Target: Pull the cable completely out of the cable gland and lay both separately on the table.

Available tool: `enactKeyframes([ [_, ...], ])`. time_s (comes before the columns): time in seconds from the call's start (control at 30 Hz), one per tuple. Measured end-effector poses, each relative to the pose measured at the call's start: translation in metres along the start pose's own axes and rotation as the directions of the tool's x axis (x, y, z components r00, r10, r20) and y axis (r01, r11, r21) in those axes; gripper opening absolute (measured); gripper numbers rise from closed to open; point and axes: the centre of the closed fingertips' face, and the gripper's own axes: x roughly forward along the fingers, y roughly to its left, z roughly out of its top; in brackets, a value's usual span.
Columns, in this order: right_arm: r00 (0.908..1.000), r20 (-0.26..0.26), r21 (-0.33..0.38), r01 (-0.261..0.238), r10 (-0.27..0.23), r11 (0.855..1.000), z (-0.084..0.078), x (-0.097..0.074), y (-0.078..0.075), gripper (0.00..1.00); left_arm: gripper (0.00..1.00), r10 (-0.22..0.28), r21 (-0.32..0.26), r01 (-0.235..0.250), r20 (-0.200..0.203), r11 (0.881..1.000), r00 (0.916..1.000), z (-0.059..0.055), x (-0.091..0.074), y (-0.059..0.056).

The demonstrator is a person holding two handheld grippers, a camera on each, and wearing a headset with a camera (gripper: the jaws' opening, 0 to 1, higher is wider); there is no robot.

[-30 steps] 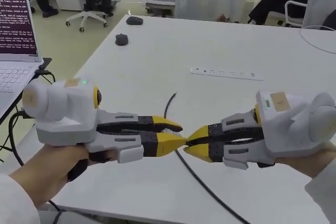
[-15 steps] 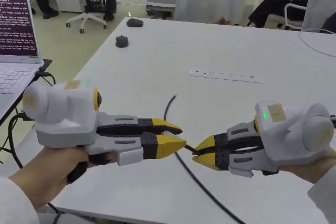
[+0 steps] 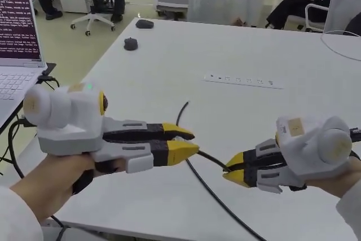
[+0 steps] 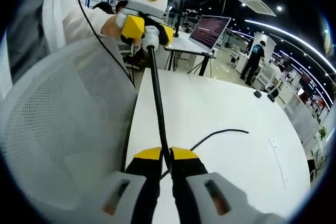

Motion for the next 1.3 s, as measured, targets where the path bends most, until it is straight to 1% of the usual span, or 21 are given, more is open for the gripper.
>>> enactKeyframes([
  [0.13, 0.9985, -0.053, 0.040, 0.015, -0.013, 0.999, -0.019, 0.005, -0.008, 0.03, 0.16, 0.003, -0.006, -0.003, 0.019, 1.000, 0.9998, 0.004, -0.001, 0.001],
  [0.23, 0.9935, -0.110, 0.070, 0.034, -0.026, 0.997, -0.035, 0.010, -0.014, 0.04, 0.16, 0.008, -0.008, -0.007, 0.020, 1.000, 0.9998, 0.004, -0.002, 0.002],
  [0.37, 0.9887, -0.149, 0.088, 0.029, -0.015, 0.996, -0.050, 0.019, -0.018, 0.04, 0.16, 0.008, -0.007, -0.008, 0.020, 1.000, 0.9998, 0.004, -0.001, 0.001],
  [0.47, 0.9770, -0.213, 0.092, 0.021, -0.001, 0.996, -0.065, 0.026, -0.019, 0.04, 0.16, 0.011, -0.008, -0.011, 0.020, 1.000, 0.9997, 0.004, -0.001, 0.002],
  [0.5, 0.9742, -0.226, 0.092, 0.021, 0.000, 0.996, -0.068, 0.029, -0.019, 0.04, 0.16, 0.013, -0.009, -0.012, 0.023, 1.000, 0.9997, 0.004, -0.002, 0.002],
  [0.53, 0.9679, -0.252, 0.090, 0.026, -0.003, 0.996, -0.075, 0.031, -0.020, 0.04, 0.16, 0.013, -0.010, -0.013, 0.024, 1.000, 0.9996, 0.005, -0.002, 0.002],
  [0.57, 0.9663, -0.257, 0.093, 0.017, 0.008, 0.996, -0.077, 0.034, -0.019, 0.04, 0.16, 0.014, -0.011, -0.013, 0.025, 1.000, 0.9996, 0.005, -0.002, 0.002],
  [0.63, 0.9593, -0.282, 0.099, 0.011, 0.017, 0.995, -0.085, 0.040, -0.018, 0.04, 0.16, 0.015, -0.012, -0.015, 0.024, 1.000, 0.9996, 0.005, -0.002, 0.003],
  [0.7, 0.9498, -0.312, 0.094, 0.003, 0.027, 0.996, -0.093, 0.045, -0.016, 0.04, 0.16, 0.018, -0.014, -0.017, 0.025, 1.000, 0.9995, 0.005, -0.002, 0.003],
  [0.73, 0.9465, -0.321, 0.099, -0.004, 0.036, 0.995, -0.096, 0.047, -0.015, 0.04, 0.16, 0.020, -0.015, -0.020, 0.025, 1.000, 0.9995, 0.005, -0.003, 0.004],
  [0.83, 0.9436, -0.327, 0.129, -0.012, 0.054, 0.992, -0.104, 0.053, -0.012, 0.04, 0.16, 0.026, -0.020, -0.025, 0.025, 0.999, 0.9994, 0.004, -0.003, 0.005],
  [1.0, 0.9335, -0.349, 0.131, -0.039, 0.083, 0.991, -0.112, 0.058, -0.004, 0.05, 0.16, 0.035, -0.032, -0.034, 0.017, 0.999, 0.9993, 0.001, -0.003, 0.008],
  [1.1, 0.9277, -0.363, 0.133, -0.040, 0.086, 0.990, -0.116, 0.059, -0.001, 0.07, 0.16, 0.039, -0.040, -0.039, 0.009, 0.998, 0.9992, -0.001, -0.002, 0.009],
  [1.2, 0.9287, -0.359, 0.156, -0.037, 0.092, 0.987, -0.118, 0.059, 0.003, 0.08, 0.16, 0.045, -0.052, -0.044, 0.003, 0.998, 0.9990, -0.003, -0.002, 0.011],
  [1.3, 0.9303, -0.356, 0.173, -0.025, 0.086, 0.985, -0.120, 0.057, 0.003, 0.10, 0.16, 0.054, -0.067, -0.054, -0.011, 0.996, 0.9985, -0.008, 0.000, 0.014],
])
